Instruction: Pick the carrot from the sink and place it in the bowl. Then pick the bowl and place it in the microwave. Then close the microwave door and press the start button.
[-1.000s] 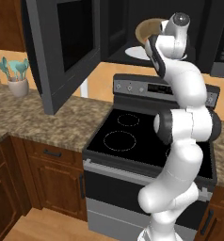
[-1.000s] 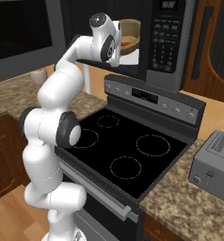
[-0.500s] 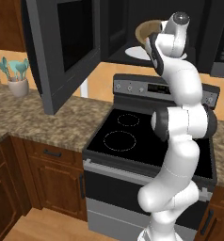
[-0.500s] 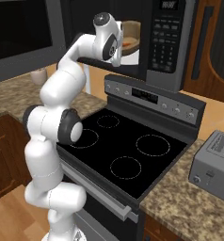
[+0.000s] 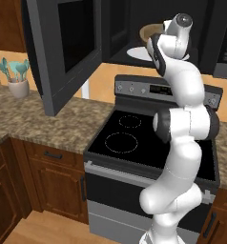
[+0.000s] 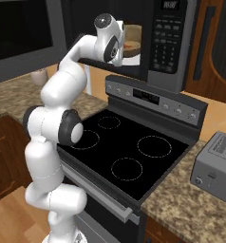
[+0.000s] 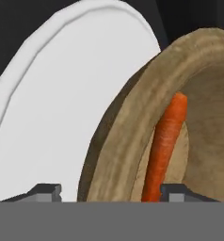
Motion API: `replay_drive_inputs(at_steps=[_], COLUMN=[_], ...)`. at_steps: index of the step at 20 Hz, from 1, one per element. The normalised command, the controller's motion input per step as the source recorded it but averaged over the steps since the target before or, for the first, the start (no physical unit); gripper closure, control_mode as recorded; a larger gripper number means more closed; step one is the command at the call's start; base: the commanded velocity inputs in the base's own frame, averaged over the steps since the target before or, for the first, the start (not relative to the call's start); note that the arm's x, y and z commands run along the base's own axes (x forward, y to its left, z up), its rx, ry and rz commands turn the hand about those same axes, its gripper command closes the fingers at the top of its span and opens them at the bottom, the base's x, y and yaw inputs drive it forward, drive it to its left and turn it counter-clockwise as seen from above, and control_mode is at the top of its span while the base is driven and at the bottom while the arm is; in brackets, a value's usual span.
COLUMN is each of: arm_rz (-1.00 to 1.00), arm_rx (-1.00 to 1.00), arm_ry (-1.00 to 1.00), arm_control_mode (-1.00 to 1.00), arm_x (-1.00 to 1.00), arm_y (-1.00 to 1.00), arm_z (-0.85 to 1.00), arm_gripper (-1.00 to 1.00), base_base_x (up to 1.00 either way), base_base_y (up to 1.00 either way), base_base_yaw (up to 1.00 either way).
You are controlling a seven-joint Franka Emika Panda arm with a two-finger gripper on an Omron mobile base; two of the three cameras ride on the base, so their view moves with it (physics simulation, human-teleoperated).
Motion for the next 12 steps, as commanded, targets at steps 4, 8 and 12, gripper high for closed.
replay_drive_inputs(at_steps=[4,8,12], arm_rz=[0.0,0.01,0.0], arm_rx=[-0.01,-0.02,0.0], arm_ry=[-0.33,-0.59,-0.44], arm_control_mode=[-1.0,-1.0,-1.0], arm_x=[0.0,-0.22,-0.93], arm_y=[0.05,0.25,0.32], arm_z=[-0.03,0.0,0.08], arm_gripper=[-1.0,-1.0,-1.0], base_base_x=[0.0,0.0,0.0], base_base_y=[0.0,0.0,0.0], base_base_yaw=[0.0,0.0,0.0])
